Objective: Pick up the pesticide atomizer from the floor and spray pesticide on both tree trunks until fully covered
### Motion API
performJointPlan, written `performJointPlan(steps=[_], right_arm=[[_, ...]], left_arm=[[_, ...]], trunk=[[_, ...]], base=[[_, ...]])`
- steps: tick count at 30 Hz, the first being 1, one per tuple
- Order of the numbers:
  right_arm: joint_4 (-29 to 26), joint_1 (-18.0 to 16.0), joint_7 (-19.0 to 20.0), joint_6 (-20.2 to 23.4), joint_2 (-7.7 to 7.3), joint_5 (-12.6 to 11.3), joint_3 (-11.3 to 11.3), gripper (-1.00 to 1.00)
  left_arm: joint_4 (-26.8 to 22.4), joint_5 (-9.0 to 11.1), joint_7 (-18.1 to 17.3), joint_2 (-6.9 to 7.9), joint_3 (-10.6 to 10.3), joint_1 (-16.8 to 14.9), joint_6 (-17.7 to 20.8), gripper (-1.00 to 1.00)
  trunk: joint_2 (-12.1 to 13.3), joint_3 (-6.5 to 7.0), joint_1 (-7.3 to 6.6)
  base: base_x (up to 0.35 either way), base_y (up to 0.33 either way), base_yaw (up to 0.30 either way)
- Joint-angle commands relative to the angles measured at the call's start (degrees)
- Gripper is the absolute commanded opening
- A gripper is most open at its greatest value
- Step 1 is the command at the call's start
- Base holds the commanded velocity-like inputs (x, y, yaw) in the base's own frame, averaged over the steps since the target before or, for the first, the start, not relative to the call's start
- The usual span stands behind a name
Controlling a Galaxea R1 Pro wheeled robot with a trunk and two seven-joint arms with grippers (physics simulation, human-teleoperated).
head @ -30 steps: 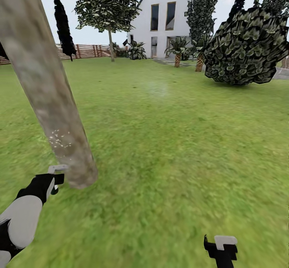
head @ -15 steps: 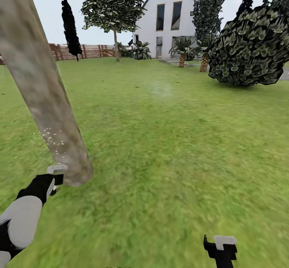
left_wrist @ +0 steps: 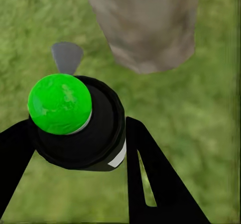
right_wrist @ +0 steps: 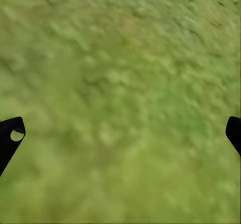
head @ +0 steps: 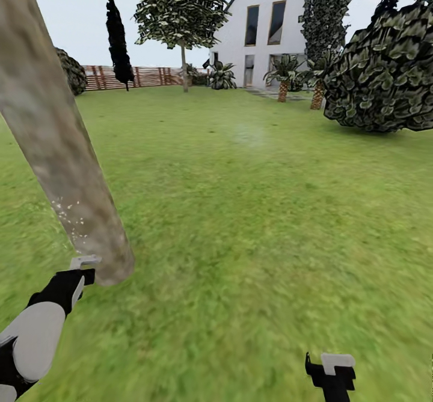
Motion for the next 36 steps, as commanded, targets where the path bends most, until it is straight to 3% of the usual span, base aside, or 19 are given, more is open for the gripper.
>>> performJointPlan(steps=[1, 4, 5, 6, 9, 11, 15, 19, 31, 36], right_arm=[[0.0, 0.0, 0.0, 0.0, 0.03, 0.01, -0.01, 1.0], [0.02, 0.0, 0.06, 0.07, 0.04, 0.09, -0.01, 1.0], [0.02, 0.0, 0.14, 0.08, 0.03, 0.13, -0.01, 1.0], [0.02, 0.0, 0.21, 0.08, -0.01, 0.15, -0.01, 1.0], [0.04, 0.0, 0.26, 0.09, 0.03, 0.17, 0.05, 1.0], [0.1, 0.0, 0.26, 0.09, 0.04, 0.17, 0.08, 1.0], [0.04, -0.01, 0.26, 0.09, 0.05, 0.17, 0.07, 1.0], [0.02, 0.0, 0.21, 0.09, 0.05, 0.15, 0.05, 1.0], [0.02, 0.0, 0.19, 0.09, 0.05, 0.13, 0.05, 1.0], [0.02, 0.0, 0.18, 0.09, 0.05, 0.08, 0.01, 1.0]], left_arm=[[0.03, -0.08, 0.08, -0.04, 0.46, 0.28, -0.05, -1.0], [0.08, 0.06, 0.4, -0.12, 0.85, 1.71, -2.27, -1.0], [0.13, 0.1, 1.41, -1.02, 0.97, 1.96, -5.7, -1.0], [0.13, 0.06, 2.73, -1.99, 1.1, 2.03, -6.63, -1.0], [0.07, 0.04, 4.91, -3.93, 1.26, 2.05, -7.26, -1.0], [0.06, 0.03, 5.18, -4.37, 1.27, 2.05, -7.33, -1.0], [0.05, -0.18, 5.32, -4.33, 1.3, 2.08, -7.29, -1.0], [0.05, -0.03, 7.75, -3.83, 1.3, 2.13, -7.28, -1.0], [0.13, 0.04, 8.04, -4.16, 1.3, 2.15, -7.12, -1.0], [0.06, 0.12, 8.05, -4.2, 1.39, 5.25, -7.27, -1.0]], trunk=[[0.0, 0.0, 0.0], [0.0, 0.0, 0.0], [0.0, 0.0, 0.0], [0.0, 0.0, 0.0], [0.0, 0.0, 0.0], [0.0, 0.0, 0.0], [0.0, 0.0, 0.0], [0.0, 0.0, 0.0], [0.0, 0.0, 0.0], [0.0, 0.0, 0.0]], base=[[0.093, -0.263, 0.185], [0.087, -0.266, 0.249], [0.092, -0.268, 0.274], [0.102, -0.268, 0.277], [0.145, -0.259, 0.278], [0.185, -0.238, 0.233], [0.192, -0.233, 0.045], [0.193, -0.232, 0.029], [0.184, -0.232, 0.27], [0.217, -0.211, 0.27]])
